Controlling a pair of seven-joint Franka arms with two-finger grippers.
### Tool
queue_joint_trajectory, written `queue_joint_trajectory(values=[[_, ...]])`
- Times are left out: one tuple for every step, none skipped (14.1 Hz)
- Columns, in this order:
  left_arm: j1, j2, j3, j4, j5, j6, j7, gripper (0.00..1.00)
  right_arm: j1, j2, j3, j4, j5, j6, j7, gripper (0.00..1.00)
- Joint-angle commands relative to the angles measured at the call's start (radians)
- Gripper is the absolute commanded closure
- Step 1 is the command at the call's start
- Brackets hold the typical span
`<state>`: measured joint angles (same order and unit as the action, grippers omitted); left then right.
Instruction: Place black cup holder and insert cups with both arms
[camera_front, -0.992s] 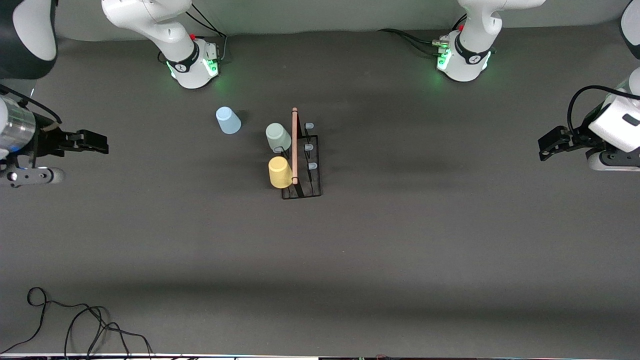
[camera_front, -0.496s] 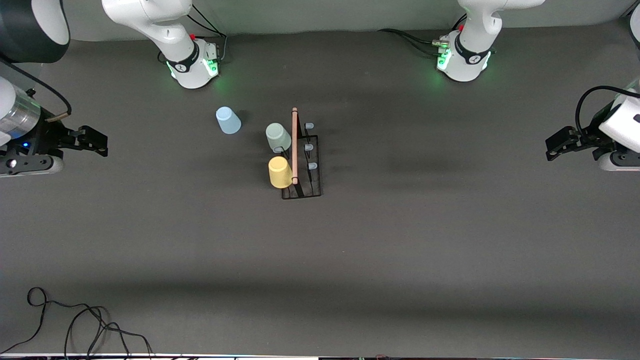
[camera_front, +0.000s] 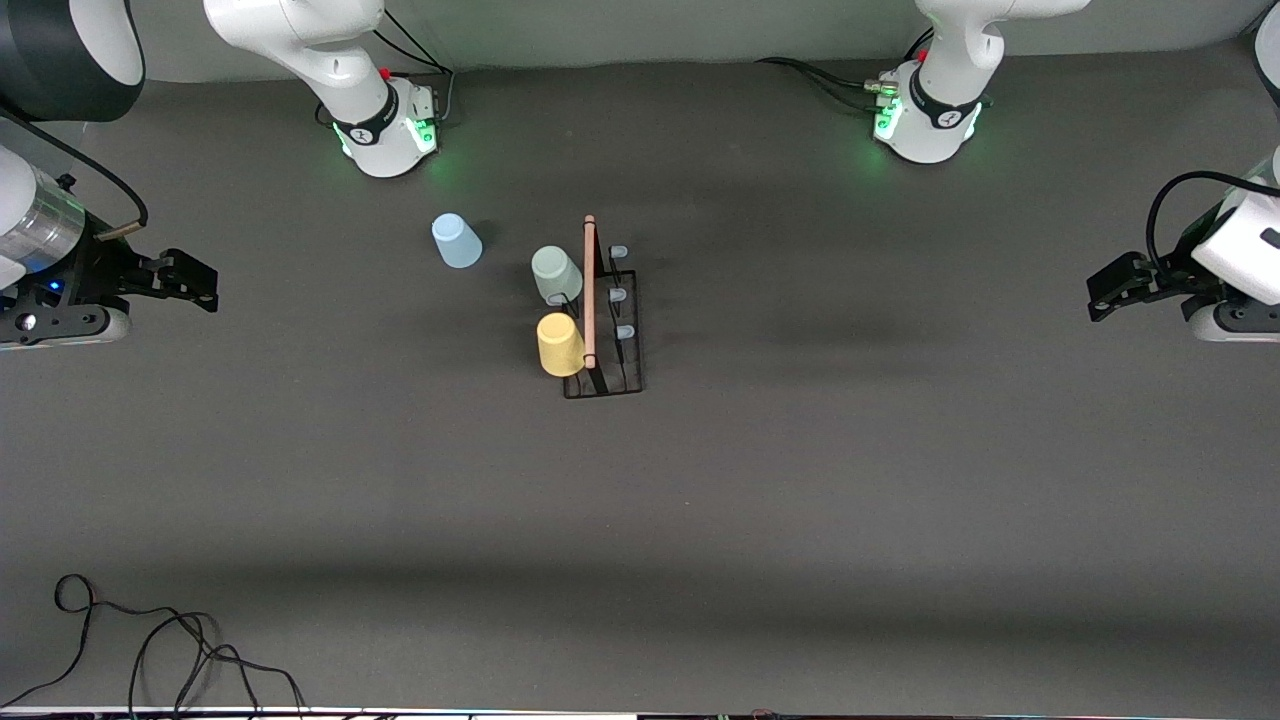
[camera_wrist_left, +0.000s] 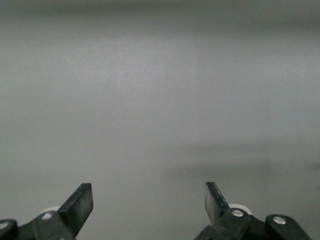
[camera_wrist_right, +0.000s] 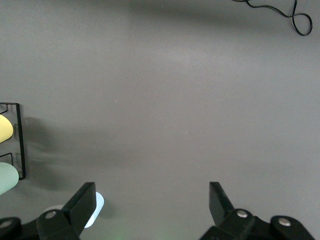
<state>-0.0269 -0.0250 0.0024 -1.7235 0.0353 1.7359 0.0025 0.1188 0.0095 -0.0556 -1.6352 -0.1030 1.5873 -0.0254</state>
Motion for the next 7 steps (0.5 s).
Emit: queue_joint_trajectory(values=[[0.001,-0.018,0.002,-0.005,0.003,-0.013,0.011,0.00,-0.007,-0.016,0.010,-0.009,-0.018,0.003,0.018,0.00],[0.001,-0.016,0.002,-0.005,0.003,-0.012,0.011,0.00,-0.007,-0.016,0.010,-0.009,-0.018,0.003,0.019,0.00],[0.001,-0.013,0.002,-0.005,0.003,-0.012,0.011,0.00,-0.007,-0.016,0.010,-0.011,-0.017,0.003,0.019,0.00],[0.002,-0.013,0.002,-0.005,0.003,-0.010,0.011,0.00,-0.007,-0.016,0.010,-0.011,-0.017,0.003,0.019,0.00],[0.002,-0.013,0.002,-0.005,0.003,-0.009,0.011,0.00,-0.007,-0.016,0.010,-0.009,-0.017,0.003,0.019,0.00],[0.002,-0.015,0.002,-0.005,0.003,-0.006,0.011,0.00,-0.007,-0.016,0.008,-0.009,-0.017,0.003,0.021,0.00],[0.002,-0.016,0.004,-0.005,0.003,0.004,0.013,0.00,-0.007,-0.017,0.008,-0.011,-0.017,0.003,0.021,0.00]])
